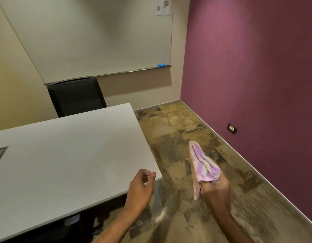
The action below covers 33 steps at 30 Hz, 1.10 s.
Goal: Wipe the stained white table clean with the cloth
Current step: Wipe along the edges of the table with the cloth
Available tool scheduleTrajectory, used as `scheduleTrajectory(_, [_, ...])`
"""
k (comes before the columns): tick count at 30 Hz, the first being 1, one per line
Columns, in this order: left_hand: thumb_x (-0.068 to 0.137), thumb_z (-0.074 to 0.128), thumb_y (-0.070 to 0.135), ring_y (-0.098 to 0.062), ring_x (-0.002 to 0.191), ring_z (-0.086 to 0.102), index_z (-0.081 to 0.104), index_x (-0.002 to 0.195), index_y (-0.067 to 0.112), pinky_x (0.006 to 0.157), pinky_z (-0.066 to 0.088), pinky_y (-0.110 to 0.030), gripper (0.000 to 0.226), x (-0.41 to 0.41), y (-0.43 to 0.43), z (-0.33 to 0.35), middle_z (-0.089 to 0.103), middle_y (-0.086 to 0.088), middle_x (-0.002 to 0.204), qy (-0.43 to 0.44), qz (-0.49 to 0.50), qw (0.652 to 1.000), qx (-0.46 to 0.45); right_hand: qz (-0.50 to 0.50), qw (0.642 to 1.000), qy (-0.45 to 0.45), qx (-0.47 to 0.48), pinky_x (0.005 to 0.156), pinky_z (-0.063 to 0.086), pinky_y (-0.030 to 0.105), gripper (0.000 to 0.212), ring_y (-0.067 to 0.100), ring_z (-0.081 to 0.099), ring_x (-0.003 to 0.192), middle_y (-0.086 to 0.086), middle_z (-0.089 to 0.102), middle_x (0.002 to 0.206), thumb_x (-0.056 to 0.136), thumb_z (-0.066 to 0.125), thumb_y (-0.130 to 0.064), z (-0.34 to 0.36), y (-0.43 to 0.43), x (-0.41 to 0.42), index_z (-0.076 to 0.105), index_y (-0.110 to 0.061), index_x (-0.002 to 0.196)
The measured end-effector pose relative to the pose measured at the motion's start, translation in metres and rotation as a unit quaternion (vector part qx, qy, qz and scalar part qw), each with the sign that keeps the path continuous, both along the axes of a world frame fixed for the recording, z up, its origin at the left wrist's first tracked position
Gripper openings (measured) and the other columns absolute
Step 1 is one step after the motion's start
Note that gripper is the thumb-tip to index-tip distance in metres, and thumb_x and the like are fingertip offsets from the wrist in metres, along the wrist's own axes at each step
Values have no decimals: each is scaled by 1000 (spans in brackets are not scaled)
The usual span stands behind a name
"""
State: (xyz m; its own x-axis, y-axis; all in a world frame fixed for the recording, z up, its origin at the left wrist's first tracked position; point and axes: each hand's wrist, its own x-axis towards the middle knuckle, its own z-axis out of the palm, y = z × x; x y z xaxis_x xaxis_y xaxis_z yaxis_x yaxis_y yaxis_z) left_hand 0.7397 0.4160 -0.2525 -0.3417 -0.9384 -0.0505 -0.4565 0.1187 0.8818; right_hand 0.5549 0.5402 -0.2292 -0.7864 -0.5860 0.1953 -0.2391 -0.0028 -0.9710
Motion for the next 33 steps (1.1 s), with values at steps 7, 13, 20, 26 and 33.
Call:
scheduleTrajectory(7, [100,54,44,-13,109,63,61,103,26,91,49,-32,19,-49,-75,-43,69,8,109,-11,86,996,-10,92,996,-7,-19,61,55,12,40,-2,68,67,-20,78,86,93,70,-5,-14,-89,-79,71,-41,111])
scheduleTrajectory(13, [101,51,47,-14,102,65,61,109,28,87,48,-31,23,-89,-139,-60,68,11,115,-32,154,987,-35,181,983,-17,1,78,54,12,37,4,72,99,-20,77,106,92,72,-6,-14,-187,-140,70,-36,114])
scheduleTrajectory(20, [102,49,46,-32,106,68,59,130,21,99,51,-40,39,-123,-177,-48,60,1,141,-90,199,974,-63,264,964,32,19,78,52,9,46,-3,70,104,-38,71,102,91,67,1,-1,-278,-178,65,-37,116])
scheduleTrajectory(26, [101,38,54,-18,156,17,41,153,23,125,23,-44,60,-154,-184,-54,32,-1,165,-137,259,955,-54,331,943,40,5,98,53,29,42,16,68,112,-12,71,117,95,62,10,-18,-335,-219,66,-14,129])
scheduleTrajectory(33, [101,36,50,-21,157,13,39,154,17,125,17,-42,63,-218,-166,-49,29,-6,166,-167,393,904,-18,447,891,80,11,93,51,14,46,0,66,109,-5,71,120,95,66,6,-9,-372,-288,62,-12,137])
